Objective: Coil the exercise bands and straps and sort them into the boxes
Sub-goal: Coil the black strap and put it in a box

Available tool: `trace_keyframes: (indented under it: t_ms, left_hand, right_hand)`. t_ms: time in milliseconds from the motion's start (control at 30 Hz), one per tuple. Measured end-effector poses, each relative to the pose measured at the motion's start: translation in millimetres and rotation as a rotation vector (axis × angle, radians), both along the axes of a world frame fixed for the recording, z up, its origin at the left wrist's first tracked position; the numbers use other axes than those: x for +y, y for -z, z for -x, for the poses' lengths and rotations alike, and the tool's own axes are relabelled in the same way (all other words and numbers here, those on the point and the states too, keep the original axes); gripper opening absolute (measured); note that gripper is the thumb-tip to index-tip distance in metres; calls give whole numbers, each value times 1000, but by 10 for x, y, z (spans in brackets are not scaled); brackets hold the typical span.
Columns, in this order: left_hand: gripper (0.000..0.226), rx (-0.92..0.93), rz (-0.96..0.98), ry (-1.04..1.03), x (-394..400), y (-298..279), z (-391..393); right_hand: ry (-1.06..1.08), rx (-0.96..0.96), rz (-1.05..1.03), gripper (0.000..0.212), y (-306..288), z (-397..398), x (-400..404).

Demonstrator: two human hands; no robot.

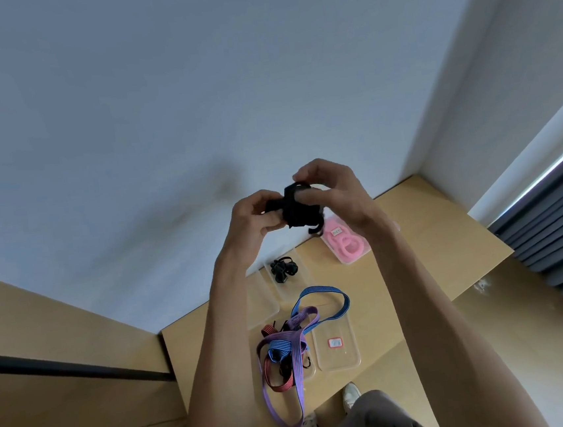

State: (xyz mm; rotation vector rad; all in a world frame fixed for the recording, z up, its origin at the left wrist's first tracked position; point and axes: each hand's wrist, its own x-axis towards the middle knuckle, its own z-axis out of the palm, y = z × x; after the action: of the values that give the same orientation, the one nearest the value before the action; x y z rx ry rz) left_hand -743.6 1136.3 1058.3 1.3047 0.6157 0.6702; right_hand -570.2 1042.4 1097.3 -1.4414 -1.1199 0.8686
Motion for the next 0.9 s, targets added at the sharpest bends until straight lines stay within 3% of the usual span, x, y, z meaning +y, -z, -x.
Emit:
trace_keyframes:
  t_ms: [67,167,333,467,567,633,800,900]
  left_hand:
    - [26,-185,147,41,-23,-26,-20]
    - [19,-304,237,-10,-77,-51,-122]
    - [13,-240,237,-296,-110,-46,-279]
    - [11,-123,157,-523,-87,43,-317]
    - [12,6,-14,-654,-71,147,-334]
    - [12,136,-188,-709,-85,231,-325]
    - [17,337,-543,-699,-129,471,-239]
    - [17,397,-547,-604,-109,534,-152]
  right_hand:
    - [-34,235,-28,15,62,-9,0]
    - [-25,376,40,30,191,35,30]
    - [11,588,161,53,388,116,47]
    - [-9,551,258,42,500,182,9]
    - [-27,506,281,37,500,273,-14]
    - [-12,352,346,42,450,349,3]
    - [-85,-463,557,51,297,368,59]
    - [-94,-644,534,53,210,309,80]
